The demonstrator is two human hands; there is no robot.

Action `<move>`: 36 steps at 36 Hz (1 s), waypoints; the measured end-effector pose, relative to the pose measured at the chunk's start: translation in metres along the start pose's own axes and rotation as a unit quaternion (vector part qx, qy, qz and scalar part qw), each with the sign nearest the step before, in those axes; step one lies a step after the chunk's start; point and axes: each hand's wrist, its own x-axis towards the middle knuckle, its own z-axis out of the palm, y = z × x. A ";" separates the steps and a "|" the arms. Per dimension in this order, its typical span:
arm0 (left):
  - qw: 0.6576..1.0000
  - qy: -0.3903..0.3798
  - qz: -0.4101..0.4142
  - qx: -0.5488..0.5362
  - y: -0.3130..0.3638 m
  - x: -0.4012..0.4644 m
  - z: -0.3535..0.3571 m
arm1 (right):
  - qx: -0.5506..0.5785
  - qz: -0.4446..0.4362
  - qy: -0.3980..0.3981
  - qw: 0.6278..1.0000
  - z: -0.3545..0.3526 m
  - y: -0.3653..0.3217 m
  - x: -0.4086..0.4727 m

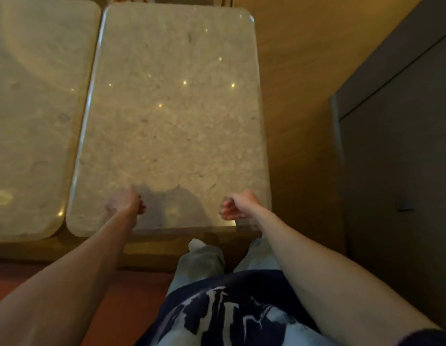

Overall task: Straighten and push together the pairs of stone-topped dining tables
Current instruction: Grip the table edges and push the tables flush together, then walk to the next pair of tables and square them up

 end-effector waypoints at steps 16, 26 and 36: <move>0.920 -0.164 0.316 -0.161 0.252 -0.158 0.227 | 0.144 -0.323 -0.113 0.929 -0.197 -0.225 0.020; 0.899 -0.022 0.328 -0.288 0.323 -0.217 0.301 | 0.092 -0.418 -0.214 0.878 -0.341 -0.359 0.013; 0.843 0.169 0.425 -0.284 0.428 -0.237 0.298 | 0.056 -0.490 -0.309 0.813 -0.365 -0.491 0.012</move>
